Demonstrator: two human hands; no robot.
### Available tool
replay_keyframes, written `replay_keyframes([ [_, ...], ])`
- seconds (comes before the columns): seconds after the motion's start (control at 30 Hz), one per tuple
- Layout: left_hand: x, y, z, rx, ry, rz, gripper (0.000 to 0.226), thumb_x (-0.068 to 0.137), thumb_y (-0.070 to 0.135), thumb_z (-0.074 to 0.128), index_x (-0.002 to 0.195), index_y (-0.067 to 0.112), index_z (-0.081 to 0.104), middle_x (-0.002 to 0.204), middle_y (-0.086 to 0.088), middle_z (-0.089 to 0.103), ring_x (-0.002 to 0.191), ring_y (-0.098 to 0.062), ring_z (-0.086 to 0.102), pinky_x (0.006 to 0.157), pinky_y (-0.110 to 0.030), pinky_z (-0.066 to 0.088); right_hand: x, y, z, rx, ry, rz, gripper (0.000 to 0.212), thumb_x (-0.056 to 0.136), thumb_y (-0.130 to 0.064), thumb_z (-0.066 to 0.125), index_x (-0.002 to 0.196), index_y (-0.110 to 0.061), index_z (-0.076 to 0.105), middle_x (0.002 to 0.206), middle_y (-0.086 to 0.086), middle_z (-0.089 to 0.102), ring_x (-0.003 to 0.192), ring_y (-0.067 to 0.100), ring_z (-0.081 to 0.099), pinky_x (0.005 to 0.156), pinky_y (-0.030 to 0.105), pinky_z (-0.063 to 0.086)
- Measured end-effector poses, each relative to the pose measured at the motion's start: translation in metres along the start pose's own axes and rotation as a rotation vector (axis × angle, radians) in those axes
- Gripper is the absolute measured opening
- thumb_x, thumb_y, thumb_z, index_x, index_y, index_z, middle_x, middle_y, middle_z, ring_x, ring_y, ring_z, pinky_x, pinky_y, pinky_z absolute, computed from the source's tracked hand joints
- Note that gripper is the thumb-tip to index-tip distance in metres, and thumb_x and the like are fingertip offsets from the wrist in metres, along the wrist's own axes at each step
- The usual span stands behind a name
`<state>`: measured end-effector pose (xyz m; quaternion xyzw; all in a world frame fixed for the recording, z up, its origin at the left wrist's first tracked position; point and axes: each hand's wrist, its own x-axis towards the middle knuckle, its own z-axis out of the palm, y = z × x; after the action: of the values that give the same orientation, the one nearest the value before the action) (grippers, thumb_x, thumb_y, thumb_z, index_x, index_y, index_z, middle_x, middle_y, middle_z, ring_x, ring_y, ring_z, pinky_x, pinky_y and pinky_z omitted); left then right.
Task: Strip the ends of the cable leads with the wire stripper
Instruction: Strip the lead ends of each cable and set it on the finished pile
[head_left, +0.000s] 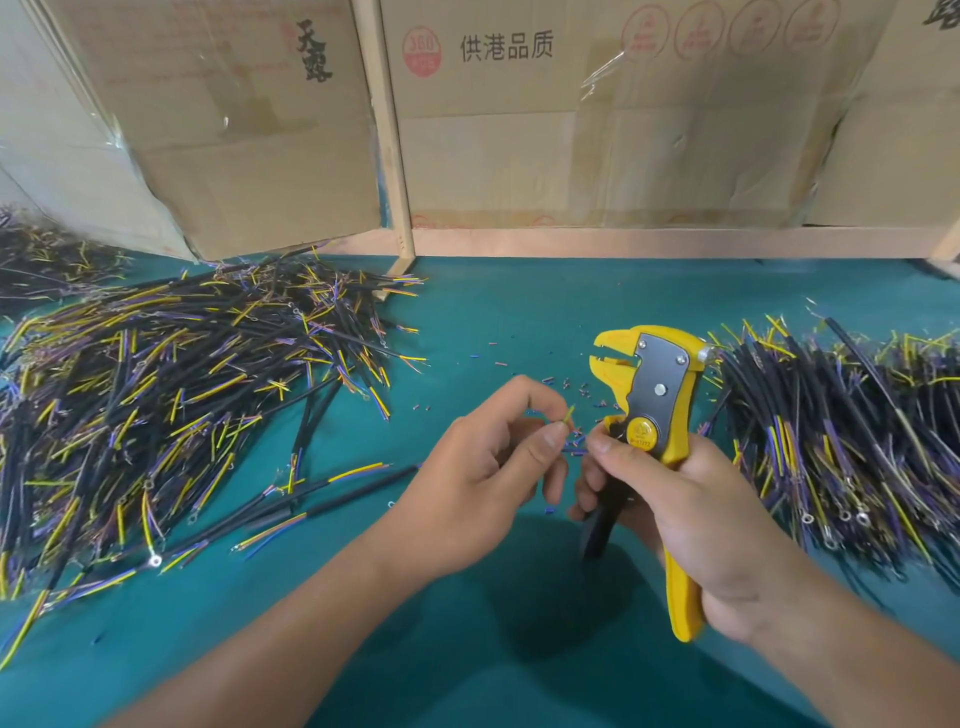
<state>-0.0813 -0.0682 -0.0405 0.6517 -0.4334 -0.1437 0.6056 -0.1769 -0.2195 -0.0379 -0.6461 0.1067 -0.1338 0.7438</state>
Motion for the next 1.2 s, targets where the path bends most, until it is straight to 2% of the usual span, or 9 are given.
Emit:
replay_keyframes([
  [0.2,0.001,0.002,-0.001,-0.022,0.118,0.005,0.011,0.102,0.029,0.046,0.092,0.025,0.049,0.050,0.005,0.054,0.045,-0.013,0.038,0.046,-0.013,0.029,0.000,0.001,-0.001,-0.048,-0.026,-0.015,0.023,0.096,-0.020,0.065,0.074,-0.012,0.069,0.067,0.008,0.063,0.067,0.026,0.063,0.089,0.067,0.050],
  [0.33,0.002,0.000,-0.001,0.030,0.142,-0.074,0.012,0.100,0.037,0.040,0.090,0.031,0.043,0.050,-0.003,0.058,0.041,-0.013,0.034,0.046,-0.017,0.028,0.001,0.000,-0.004,-0.082,-0.082,-0.012,0.018,0.086,-0.032,0.065,0.077,-0.016,0.069,0.068,0.006,0.064,0.068,0.026,0.064,0.090,0.068,0.048],
  [0.5,0.005,-0.004,-0.002,0.116,0.155,-0.157,0.012,0.096,0.037,0.039,0.085,0.033,0.040,0.050,-0.001,0.058,0.043,-0.014,0.039,0.048,-0.022,0.031,0.006,-0.006,-0.014,-0.095,-0.189,0.030,0.018,0.087,-0.028,0.074,0.078,-0.014,0.068,0.070,0.008,0.061,0.069,0.027,0.061,0.081,0.054,0.054],
  [0.67,0.000,0.003,-0.001,0.451,0.108,0.011,0.016,0.096,0.030,0.048,0.087,0.035,0.035,0.056,-0.001,0.059,0.042,-0.011,0.033,0.044,-0.018,0.028,0.011,-0.019,-0.020,0.045,-0.137,0.110,0.026,0.074,-0.038,0.072,0.076,-0.012,0.072,0.074,0.014,0.062,0.067,0.029,0.057,0.066,0.038,0.055],
  [0.77,-0.002,0.007,0.002,0.612,0.052,0.085,0.019,0.099,0.029,0.048,0.092,0.034,0.031,0.056,0.008,0.055,0.044,-0.012,0.035,0.045,-0.017,0.026,0.008,-0.021,-0.017,-0.015,-0.138,0.109,0.036,0.069,-0.046,0.073,0.075,-0.011,0.074,0.082,0.015,0.069,0.068,0.026,0.062,0.063,0.032,0.057],
  [0.87,-0.004,0.011,0.005,0.708,0.021,0.112,0.011,0.099,0.035,0.040,0.097,0.035,0.029,0.054,0.015,0.048,0.046,-0.013,0.037,0.048,-0.032,0.038,0.004,-0.019,-0.014,-0.095,-0.162,0.125,0.040,0.070,-0.042,0.075,0.080,-0.004,0.071,0.078,0.013,0.070,0.069,0.022,0.065,0.063,0.028,0.057],
  [0.97,-0.005,0.014,0.007,0.807,0.007,0.137,0.017,0.095,0.047,0.025,0.101,0.032,0.027,0.051,0.004,0.038,0.049,-0.027,0.032,0.047,-0.045,0.041,0.002,-0.018,-0.011,-0.148,-0.184,0.105,0.025,0.083,-0.031,0.077,0.082,-0.007,0.071,0.074,0.009,0.068,0.067,0.022,0.063,0.065,0.027,0.057],
  [1.13,-0.003,0.019,0.010,0.904,0.029,0.221,0.019,0.094,0.044,0.020,0.101,0.027,0.026,0.050,-0.001,0.041,0.045,-0.033,0.031,0.040,-0.037,0.032,0.002,-0.018,-0.010,-0.170,-0.174,0.087,0.017,0.095,-0.014,0.064,0.081,-0.009,0.071,0.070,0.009,0.063,0.065,0.023,0.061,0.067,0.032,0.057],
  [1.2,-0.002,0.019,0.010,0.920,0.035,0.240,0.016,0.096,0.041,0.023,0.101,0.026,0.027,0.051,-0.002,0.049,0.044,-0.035,0.036,0.039,-0.037,0.036,0.002,-0.016,-0.009,-0.180,-0.155,0.084,0.017,0.096,-0.012,0.063,0.081,-0.009,0.070,0.068,0.009,0.063,0.064,0.023,0.061,0.070,0.038,0.059],
])
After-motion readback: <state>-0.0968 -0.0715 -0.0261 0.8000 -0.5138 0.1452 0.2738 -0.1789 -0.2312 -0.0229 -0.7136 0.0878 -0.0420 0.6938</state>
